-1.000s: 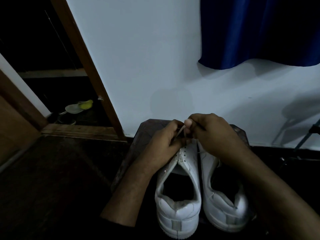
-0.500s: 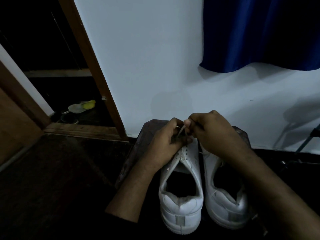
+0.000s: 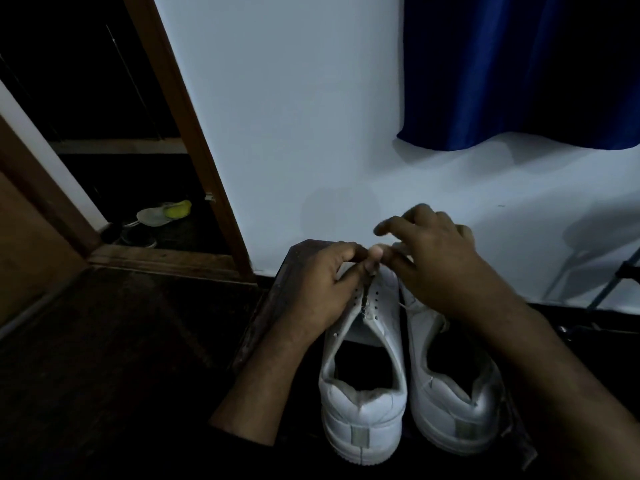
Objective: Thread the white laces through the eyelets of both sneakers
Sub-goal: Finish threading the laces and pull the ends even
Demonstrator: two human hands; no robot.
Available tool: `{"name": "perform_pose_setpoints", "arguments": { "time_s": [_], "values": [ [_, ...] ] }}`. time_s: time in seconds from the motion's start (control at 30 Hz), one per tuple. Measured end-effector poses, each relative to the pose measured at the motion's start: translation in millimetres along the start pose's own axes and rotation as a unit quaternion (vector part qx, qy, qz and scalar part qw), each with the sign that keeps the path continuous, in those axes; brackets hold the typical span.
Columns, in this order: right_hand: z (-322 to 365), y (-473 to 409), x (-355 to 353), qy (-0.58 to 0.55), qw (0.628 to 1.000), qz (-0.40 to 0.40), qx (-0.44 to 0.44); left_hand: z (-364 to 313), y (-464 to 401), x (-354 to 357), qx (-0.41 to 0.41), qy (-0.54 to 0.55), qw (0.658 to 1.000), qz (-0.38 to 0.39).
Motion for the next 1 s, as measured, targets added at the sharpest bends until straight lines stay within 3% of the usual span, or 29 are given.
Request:
{"name": "perform_pose_setpoints", "arguments": {
  "time_s": [0.13, 0.3, 0.4, 0.5, 0.57, 0.67, 0.73, 0.83, 0.9, 1.0],
  "values": [
    [9.2, -0.9, 6.5, 0.051, 0.998, 0.016, -0.043, 15.1, -4.7, 0.0, 0.001, -0.01, 1.0, -0.006],
    [7.3, -4.8, 6.0, 0.019, 1.0, -0.006, 0.002, 19.5, -6.9, -3.5, -0.009, -0.01, 0.999, -0.042],
    [3.9, -3.3, -0.9, -0.153, 0.988, 0.01, 0.013, 32.7, -6.1, -12.7, -0.079, -0.078, 0.99, -0.092],
    [-0.2, -0.9, -16.8, -0.352, 0.935, -0.033, 0.042, 57.9, 0.7, -15.1, -0.194, -0.114, 0.972, -0.075],
    [-4.8, 0.2, -23.7, -0.412, 0.907, -0.052, 0.069, 54.4, 1.3, -13.4, -0.179, -0.087, 0.977, -0.075],
    [-2.7, 1.4, -17.8, -0.371, 0.927, -0.03, 0.04, 15.6, -0.8, -10.0, -0.059, 0.042, 0.993, -0.094],
    [2.2, 1.1, -9.1, -0.311, 0.95, -0.005, 0.014, -6.0, 0.8, -7.2, 0.01, 0.099, 0.993, -0.064],
    [6.2, 0.2, -6.0, -0.275, 0.961, 0.009, 0.004, -10.7, 4.0, -5.0, 0.058, 0.026, 0.996, -0.059],
    [2.6, 0.4, -8.9, -0.282, 0.959, 0.005, 0.013, -3.9, 2.6, -7.7, 0.043, 0.002, 0.993, -0.11],
    [-6.8, 1.5, -15.9, -0.327, 0.944, -0.015, 0.038, 16.6, 0.7, -21.0, -0.06, -0.045, 0.975, -0.209]
  ]
}}
Point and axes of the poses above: each hand's wrist, its own y-axis away from the middle knuckle, its own x-axis out of the palm, z = x × y, the point moved 4 cm from there along -y, towards the middle knuckle, and after that the axes turned 3 degrees about y, right-handed, at the moved point
